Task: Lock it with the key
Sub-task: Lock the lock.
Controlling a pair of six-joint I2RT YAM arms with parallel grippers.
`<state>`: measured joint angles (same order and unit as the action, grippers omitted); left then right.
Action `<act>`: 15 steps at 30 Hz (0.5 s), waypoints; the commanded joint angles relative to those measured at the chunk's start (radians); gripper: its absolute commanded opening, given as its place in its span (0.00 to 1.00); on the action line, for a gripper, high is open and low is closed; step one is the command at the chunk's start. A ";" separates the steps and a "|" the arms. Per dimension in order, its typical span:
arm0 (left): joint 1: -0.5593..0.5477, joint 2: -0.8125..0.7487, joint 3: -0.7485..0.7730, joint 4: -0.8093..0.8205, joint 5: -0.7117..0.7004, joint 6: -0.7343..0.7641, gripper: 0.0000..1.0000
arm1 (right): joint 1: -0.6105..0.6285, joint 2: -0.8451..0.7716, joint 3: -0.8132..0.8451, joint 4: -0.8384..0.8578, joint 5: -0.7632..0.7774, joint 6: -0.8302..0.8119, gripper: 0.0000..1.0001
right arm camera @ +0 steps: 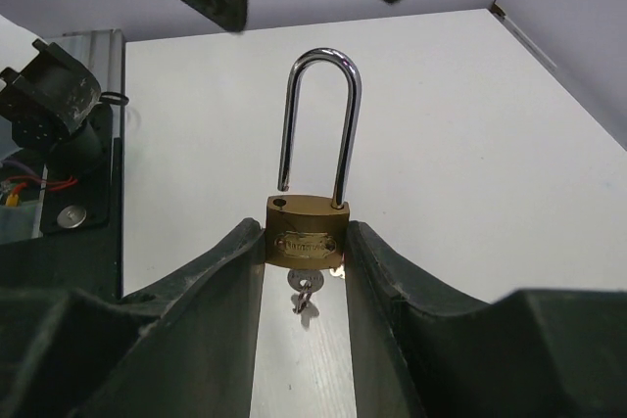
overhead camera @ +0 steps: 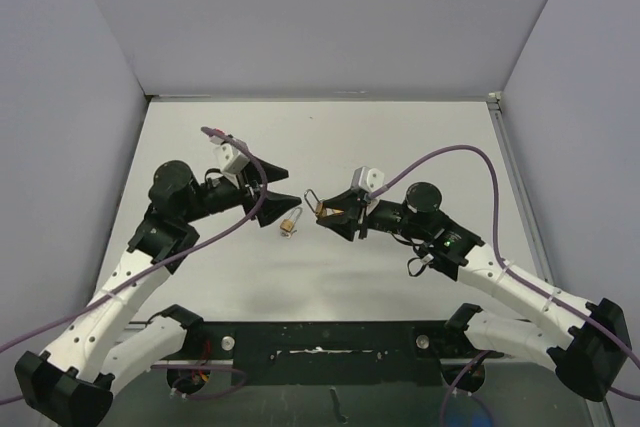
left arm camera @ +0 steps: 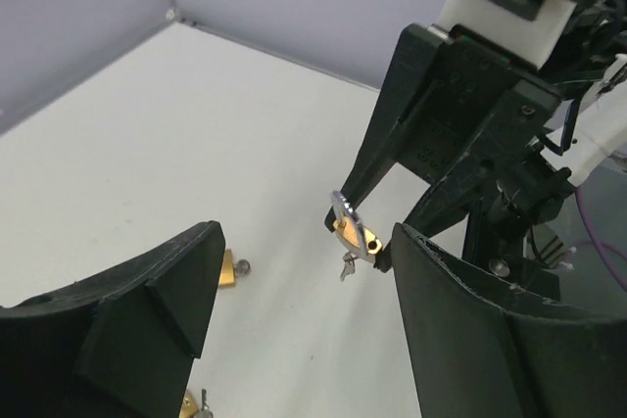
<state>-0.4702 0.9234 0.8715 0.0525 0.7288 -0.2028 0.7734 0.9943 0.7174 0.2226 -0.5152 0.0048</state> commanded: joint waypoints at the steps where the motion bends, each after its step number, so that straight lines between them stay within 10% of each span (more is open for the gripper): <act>1: -0.001 -0.099 -0.039 0.210 -0.057 -0.021 0.70 | 0.005 -0.022 0.008 0.031 0.016 -0.019 0.00; 15: -0.002 -0.043 -0.036 0.252 0.048 -0.053 0.70 | 0.006 -0.053 0.008 0.031 0.033 -0.014 0.00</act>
<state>-0.4698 0.8795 0.8246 0.2371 0.7334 -0.2508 0.7734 0.9752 0.7174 0.2054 -0.5049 0.0032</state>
